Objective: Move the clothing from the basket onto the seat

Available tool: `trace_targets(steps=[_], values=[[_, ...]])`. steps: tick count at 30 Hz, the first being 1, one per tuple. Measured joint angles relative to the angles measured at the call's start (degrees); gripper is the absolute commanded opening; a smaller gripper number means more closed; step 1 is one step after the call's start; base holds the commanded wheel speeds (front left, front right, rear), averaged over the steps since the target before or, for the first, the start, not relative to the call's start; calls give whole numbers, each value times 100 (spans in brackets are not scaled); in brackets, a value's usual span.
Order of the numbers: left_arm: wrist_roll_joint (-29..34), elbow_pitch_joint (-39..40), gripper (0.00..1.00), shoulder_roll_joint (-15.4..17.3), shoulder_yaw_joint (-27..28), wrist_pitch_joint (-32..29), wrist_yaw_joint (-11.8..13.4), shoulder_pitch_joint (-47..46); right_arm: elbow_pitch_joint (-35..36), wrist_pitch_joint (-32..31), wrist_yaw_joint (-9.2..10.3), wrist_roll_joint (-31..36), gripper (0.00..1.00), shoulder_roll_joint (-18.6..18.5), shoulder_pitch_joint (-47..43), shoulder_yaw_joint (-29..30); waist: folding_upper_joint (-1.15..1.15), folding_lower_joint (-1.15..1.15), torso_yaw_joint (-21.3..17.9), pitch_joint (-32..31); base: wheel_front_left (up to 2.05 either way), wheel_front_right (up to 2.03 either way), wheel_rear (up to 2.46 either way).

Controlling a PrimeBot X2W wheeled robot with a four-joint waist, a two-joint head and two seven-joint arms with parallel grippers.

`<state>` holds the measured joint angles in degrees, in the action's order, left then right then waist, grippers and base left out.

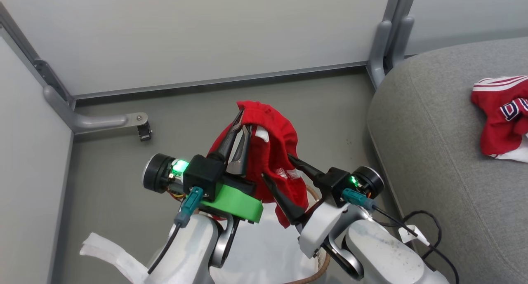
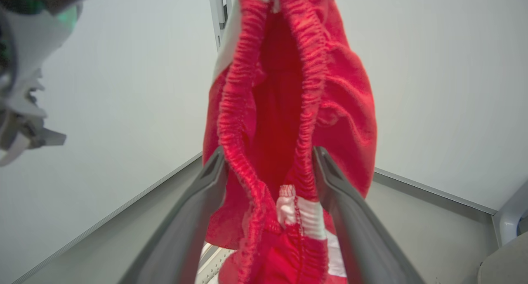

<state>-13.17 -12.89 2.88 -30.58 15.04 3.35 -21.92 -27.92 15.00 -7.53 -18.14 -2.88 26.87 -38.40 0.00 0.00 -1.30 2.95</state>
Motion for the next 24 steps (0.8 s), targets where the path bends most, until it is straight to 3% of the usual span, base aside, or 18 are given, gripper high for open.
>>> trace_targets(steps=[24], values=[[-297, 138, 0, 0, -699, 0, 178, -321, -339, 0, 0, 59, 100, 4, 204, 241, 0, 0, 585, 259, 0, 0, 0]])
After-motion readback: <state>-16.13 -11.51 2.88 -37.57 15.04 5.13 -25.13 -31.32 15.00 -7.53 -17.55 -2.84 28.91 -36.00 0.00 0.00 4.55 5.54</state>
